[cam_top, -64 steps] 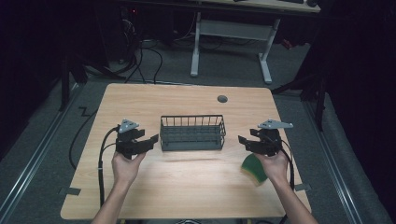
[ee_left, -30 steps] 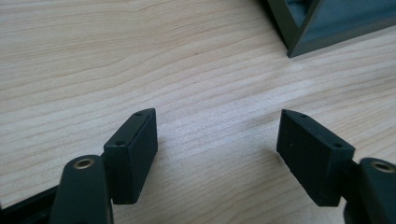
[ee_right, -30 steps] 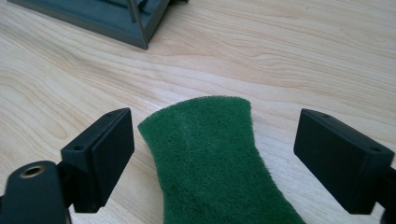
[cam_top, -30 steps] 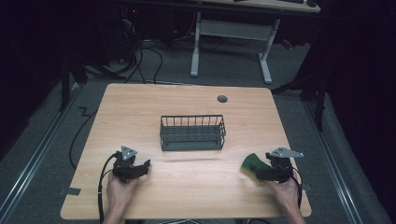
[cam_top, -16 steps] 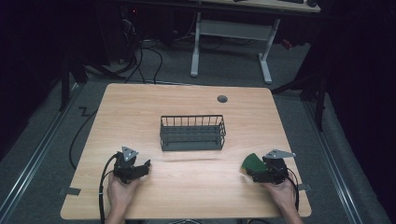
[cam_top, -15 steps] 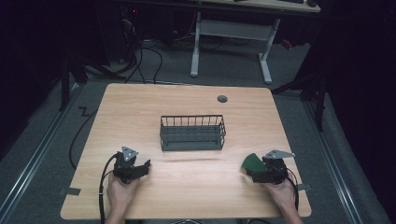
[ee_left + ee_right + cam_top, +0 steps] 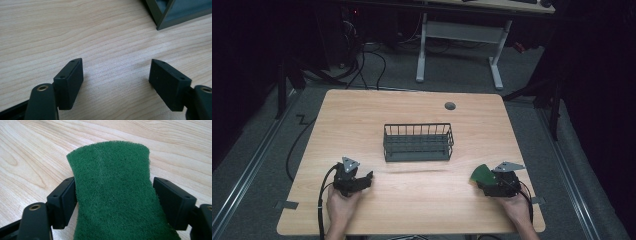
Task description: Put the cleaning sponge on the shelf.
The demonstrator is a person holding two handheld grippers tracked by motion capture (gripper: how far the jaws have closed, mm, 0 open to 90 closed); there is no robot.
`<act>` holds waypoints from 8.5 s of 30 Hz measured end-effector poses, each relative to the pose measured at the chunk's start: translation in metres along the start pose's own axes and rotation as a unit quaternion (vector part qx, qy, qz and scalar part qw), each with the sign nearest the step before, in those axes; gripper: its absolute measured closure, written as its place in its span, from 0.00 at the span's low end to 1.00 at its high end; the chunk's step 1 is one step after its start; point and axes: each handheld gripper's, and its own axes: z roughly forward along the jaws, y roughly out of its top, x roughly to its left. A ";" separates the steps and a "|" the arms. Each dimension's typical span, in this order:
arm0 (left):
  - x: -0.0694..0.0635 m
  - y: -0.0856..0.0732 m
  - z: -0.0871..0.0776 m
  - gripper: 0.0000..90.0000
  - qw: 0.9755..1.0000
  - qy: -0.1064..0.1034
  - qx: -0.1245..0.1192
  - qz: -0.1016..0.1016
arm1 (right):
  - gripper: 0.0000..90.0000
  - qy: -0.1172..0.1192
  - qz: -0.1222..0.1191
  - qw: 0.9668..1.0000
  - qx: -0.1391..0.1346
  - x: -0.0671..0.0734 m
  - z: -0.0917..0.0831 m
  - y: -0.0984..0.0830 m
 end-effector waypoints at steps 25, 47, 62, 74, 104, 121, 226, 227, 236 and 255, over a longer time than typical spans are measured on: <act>0.000 0.000 0.000 0.31 1.000 0.001 0.000 0.000 | 0.31 0.024 0.027 0.998 -0.044 -0.005 -0.019 0.013; 0.000 0.000 0.000 0.32 1.000 0.000 0.000 -0.001 | 0.31 0.051 0.008 0.996 -0.076 0.005 -0.031 0.086; 0.000 0.000 0.000 0.32 1.000 0.000 0.000 -0.001 | 0.31 0.064 -0.017 0.993 -0.102 0.015 -0.036 0.152; 0.000 0.000 0.000 0.32 1.000 0.000 -0.001 -0.002 | 0.31 0.073 -0.035 0.993 -0.087 0.036 -0.013 0.195; 0.000 0.000 0.000 0.32 1.000 0.000 0.000 -0.001 | 0.30 0.043 -0.042 0.998 -0.031 0.063 0.057 0.232; 0.000 0.000 0.000 0.32 1.000 0.000 -0.001 -0.001 | 0.28 0.027 -0.056 0.998 -0.013 0.068 0.067 0.226; 0.000 0.000 0.000 0.32 1.000 0.001 -0.001 -0.002 | 0.42 0.017 0.111 0.987 -0.111 -0.013 -0.029 0.030; 0.000 0.000 0.000 0.32 1.000 0.001 -0.001 -0.002 | 0.42 0.017 0.112 0.987 -0.110 -0.013 -0.027 0.028; 0.000 0.000 0.000 0.32 1.000 0.001 -0.001 -0.002 | 0.42 0.008 0.118 0.988 -0.102 -0.014 -0.017 0.018; 0.000 0.000 0.000 0.31 1.000 0.002 -0.001 -0.001 | 0.41 -0.034 0.116 0.990 -0.072 -0.015 0.005 -0.003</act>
